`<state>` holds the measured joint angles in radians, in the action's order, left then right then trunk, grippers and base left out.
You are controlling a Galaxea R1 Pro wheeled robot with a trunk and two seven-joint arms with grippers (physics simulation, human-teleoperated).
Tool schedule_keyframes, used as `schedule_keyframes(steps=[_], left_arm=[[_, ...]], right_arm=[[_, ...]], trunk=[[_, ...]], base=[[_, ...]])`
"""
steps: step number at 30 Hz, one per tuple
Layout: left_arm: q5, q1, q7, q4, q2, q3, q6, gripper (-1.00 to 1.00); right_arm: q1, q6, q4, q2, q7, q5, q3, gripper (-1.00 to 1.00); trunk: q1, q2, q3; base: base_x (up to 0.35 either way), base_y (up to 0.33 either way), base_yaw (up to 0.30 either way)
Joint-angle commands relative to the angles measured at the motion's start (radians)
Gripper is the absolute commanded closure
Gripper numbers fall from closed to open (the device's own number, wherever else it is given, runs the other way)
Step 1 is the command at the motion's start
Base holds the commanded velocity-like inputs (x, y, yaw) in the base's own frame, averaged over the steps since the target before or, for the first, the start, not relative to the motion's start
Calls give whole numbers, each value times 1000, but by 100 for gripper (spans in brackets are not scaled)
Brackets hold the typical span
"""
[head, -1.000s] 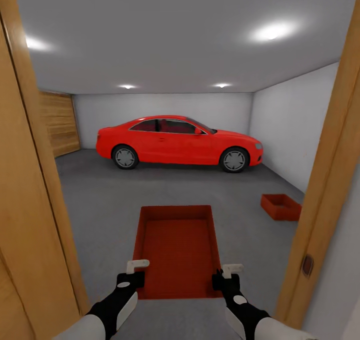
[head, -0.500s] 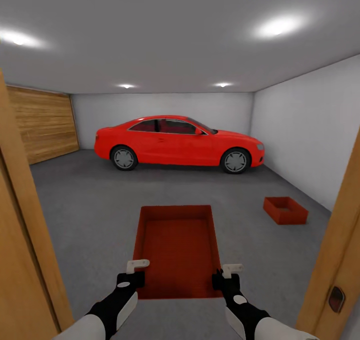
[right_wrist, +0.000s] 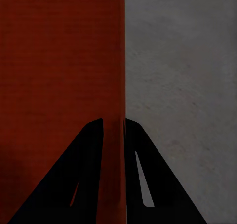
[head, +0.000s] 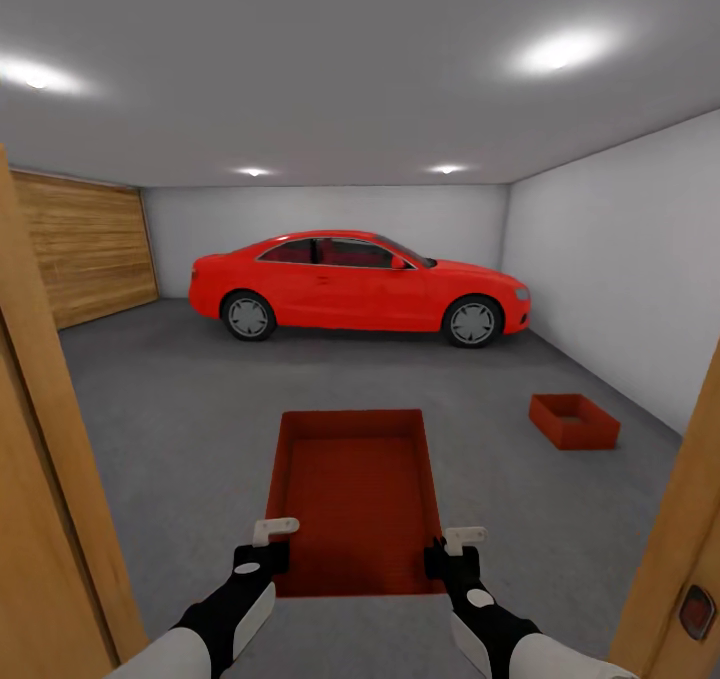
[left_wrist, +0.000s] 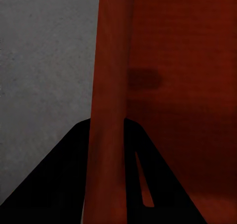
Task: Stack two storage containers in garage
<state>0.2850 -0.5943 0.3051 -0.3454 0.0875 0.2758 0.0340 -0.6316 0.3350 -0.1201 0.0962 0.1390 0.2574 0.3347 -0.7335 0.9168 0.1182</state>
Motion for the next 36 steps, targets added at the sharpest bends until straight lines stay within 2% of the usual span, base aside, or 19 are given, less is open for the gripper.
schedule_keyframes(steps=[1, 9, 36], left_arm=[[-10, -2, 11, -6, -6, -46, 4, 100], [-10, -1, 11, -5, -6, -44, 4, 100], [-10, -1, 11, -1, -7, -44, 4, 100]], right_arm=[[0, 4, 13, -3, -1, 13, -6, 100], [0, 5, 13, -3, -1, 13, -6, 100], [0, 5, 13, -3, -1, 13, -6, 100]], trunk=[[0, 1, 1], [0, 1, 1], [0, 1, 1]], base=[[10, 10, 0], [72, 2, 0], [316, 0, 0]])
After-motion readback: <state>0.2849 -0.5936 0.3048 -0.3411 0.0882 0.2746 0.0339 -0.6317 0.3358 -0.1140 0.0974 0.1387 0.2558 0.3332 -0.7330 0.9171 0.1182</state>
